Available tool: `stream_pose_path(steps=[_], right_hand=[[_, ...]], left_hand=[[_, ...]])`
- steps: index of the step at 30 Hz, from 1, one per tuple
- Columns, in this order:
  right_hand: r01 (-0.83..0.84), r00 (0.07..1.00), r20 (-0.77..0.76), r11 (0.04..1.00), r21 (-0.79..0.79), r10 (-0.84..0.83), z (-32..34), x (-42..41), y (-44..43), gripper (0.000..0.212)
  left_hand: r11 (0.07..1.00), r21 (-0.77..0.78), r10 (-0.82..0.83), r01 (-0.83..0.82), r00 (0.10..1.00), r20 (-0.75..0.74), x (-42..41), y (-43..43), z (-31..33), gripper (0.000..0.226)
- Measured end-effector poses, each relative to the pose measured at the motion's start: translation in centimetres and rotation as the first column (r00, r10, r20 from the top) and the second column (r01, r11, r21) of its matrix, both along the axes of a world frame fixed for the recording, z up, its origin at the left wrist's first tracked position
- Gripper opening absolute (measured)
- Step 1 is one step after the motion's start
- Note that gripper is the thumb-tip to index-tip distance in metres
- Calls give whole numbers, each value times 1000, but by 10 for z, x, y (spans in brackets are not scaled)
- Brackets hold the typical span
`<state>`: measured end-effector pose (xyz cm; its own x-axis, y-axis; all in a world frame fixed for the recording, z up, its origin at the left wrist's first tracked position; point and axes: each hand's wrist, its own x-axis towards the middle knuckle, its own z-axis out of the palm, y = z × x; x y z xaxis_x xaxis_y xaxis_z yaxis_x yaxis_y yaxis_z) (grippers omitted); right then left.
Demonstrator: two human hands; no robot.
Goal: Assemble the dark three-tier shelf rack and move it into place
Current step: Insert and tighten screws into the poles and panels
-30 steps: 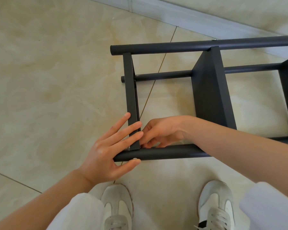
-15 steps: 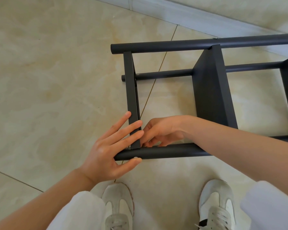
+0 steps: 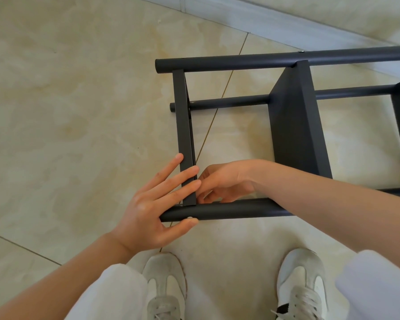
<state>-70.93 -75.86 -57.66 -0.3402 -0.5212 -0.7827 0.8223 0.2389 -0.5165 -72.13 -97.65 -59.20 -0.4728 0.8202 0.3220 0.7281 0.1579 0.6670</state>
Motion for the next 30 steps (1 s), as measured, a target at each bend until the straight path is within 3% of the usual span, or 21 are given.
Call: stream_pose_path(steps=[3, 8, 14, 19, 24, 30], right_hand=[[10, 1000, 12, 999, -39, -9, 1, 1, 3, 13], [-31, 997, -61, 995, 91, 37, 0, -1, -2, 11], [26, 1000, 9, 999, -38, -26, -3, 0, 8, 13], [5, 1000, -6, 999, 38, -4, -5, -1, 5, 14], [12, 1000, 18, 999, -43, -11, -1, 0, 4, 13], [-7, 1000, 7, 1000, 10, 7, -1, -1, 3, 13]], left_hand=[[1000, -3, 5, -5, 1000, 2, 0, 1, 1, 52], [1000, -9, 7, -7, 1000, 3, 1, 1, 2, 52], [1000, 1, 6, -6, 1000, -2, 0, 2, 1, 51], [1000, 4, 8, -8, 1000, -12, 1, 2, 1, 51], [1000, -1, 10, -10, 1000, -10, 1, 2, 2, 51], [1000, -3, 8, -8, 1000, -7, 1, 1, 1, 51]])
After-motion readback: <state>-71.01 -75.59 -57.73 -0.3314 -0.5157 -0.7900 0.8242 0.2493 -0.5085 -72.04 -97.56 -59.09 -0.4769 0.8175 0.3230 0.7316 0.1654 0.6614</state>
